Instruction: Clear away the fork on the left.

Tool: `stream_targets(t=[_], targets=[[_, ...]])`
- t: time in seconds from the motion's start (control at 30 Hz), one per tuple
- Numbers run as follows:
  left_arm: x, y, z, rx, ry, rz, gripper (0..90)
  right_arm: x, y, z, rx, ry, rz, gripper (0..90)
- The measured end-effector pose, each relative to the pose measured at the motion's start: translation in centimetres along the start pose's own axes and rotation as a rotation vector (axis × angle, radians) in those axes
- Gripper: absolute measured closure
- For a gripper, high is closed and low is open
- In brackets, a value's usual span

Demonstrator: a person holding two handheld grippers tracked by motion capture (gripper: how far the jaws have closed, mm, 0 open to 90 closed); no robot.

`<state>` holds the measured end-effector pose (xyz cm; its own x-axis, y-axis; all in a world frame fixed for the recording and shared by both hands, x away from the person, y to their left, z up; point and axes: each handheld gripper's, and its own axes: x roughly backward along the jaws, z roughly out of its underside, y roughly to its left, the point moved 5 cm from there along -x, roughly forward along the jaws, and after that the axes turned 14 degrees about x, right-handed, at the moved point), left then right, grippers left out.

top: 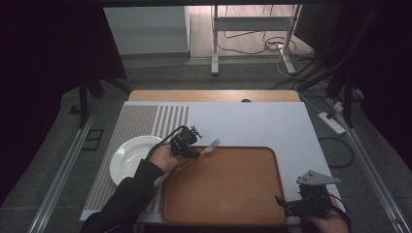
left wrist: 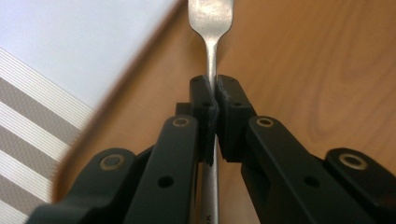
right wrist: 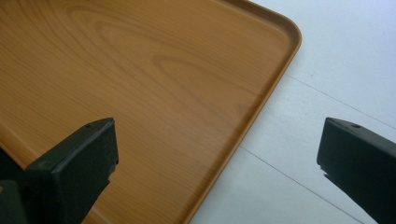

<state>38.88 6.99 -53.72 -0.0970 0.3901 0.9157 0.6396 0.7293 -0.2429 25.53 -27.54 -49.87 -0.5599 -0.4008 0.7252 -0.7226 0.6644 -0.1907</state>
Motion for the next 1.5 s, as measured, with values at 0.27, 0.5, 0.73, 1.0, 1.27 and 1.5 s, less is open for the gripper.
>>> stream_targets(t=[0.27,0.5,0.73,1.0,1.27,1.5], targets=[[0.1,-1.5,2.8,0.032,0.01,0.006,86.0,0.1,0.0,0.0,-0.001,-0.014,0.002,0.0],[0.4,-2.7,5.4,0.072,0.003,0.027,86.0,0.2,0.0,-0.1,0.002,-0.019,0.0,0.0],[0.1,-4.1,7.4,0.093,0.019,0.025,85.8,0.2,0.0,-0.1,0.003,-0.018,-0.002,0.0],[0.1,-5.1,7.7,0.041,-0.06,0.011,83.4,0.1,0.1,-0.1,0.008,-0.019,-0.007,0.0],[-0.2,-6.2,7.0,-0.013,-0.085,0.042,89.3,0.1,0.1,-0.1,0.011,-0.018,-0.008,0.0],[-0.7,-5.4,7.2,-0.02,-0.044,-0.001,89.3,0.2,0.1,-0.1,0.016,-0.019,-0.01,0.0]])
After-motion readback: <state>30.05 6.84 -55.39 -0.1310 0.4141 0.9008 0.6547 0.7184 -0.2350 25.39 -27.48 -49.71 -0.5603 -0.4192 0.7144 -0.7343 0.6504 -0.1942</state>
